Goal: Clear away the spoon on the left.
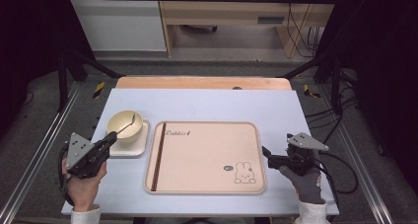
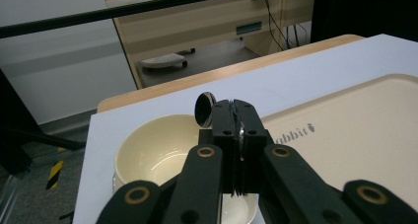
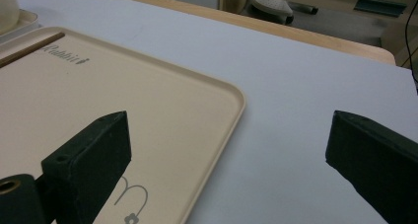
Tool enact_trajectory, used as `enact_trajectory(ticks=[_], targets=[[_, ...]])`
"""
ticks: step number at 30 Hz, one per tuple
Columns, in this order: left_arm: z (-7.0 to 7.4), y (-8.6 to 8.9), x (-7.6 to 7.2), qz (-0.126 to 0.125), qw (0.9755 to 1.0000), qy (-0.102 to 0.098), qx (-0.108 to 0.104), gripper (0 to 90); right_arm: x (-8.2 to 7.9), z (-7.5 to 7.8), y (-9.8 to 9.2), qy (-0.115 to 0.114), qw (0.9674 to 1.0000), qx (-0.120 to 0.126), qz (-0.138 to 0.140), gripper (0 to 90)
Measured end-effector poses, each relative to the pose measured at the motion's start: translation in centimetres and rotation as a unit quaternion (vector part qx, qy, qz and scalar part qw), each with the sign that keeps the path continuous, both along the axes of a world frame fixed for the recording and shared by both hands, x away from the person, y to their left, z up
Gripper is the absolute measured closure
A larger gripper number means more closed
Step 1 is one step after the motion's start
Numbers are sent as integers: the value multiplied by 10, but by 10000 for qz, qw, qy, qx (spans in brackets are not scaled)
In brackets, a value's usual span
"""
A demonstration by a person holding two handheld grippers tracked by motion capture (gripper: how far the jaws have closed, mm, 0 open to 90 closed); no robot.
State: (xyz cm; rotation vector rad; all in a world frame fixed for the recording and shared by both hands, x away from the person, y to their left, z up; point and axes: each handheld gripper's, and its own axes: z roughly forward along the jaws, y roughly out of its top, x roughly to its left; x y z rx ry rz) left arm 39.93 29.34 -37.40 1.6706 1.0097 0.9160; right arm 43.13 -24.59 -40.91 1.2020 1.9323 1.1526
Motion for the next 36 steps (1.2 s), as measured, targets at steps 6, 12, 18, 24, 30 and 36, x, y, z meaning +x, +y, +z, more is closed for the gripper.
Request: enact_trajectory(ticks=[6, 12, 18, 24, 30, 36], targets=[[0, -15, -1, -200, 9998, -24, 76, 889, 0, 0, 0, 3, 10000, -8, 0, 37], [0, -33, -2, -423, 9988, -49, 252, 889, 0, 0, 0, 24, 10000, -38, -4, 36], [-3, -47, -2, -590, 9976, -7, 365, 889, 0, 0, 0, 36, 10000, -35, 2, 35], [-7, -58, 1, -714, 9963, 46, 486, 890, 0, -1, 1, 57, 10000, -50, 2, 34], [-13, -68, 4, -811, 9946, 122, 630, 890, 1, -1, 1, 53, 10000, -68, 6, 34], [-21, -78, 9, -888, 9930, 206, 755, 889, 1, -2, 1, 50, 9999, -91, 6, 34]])
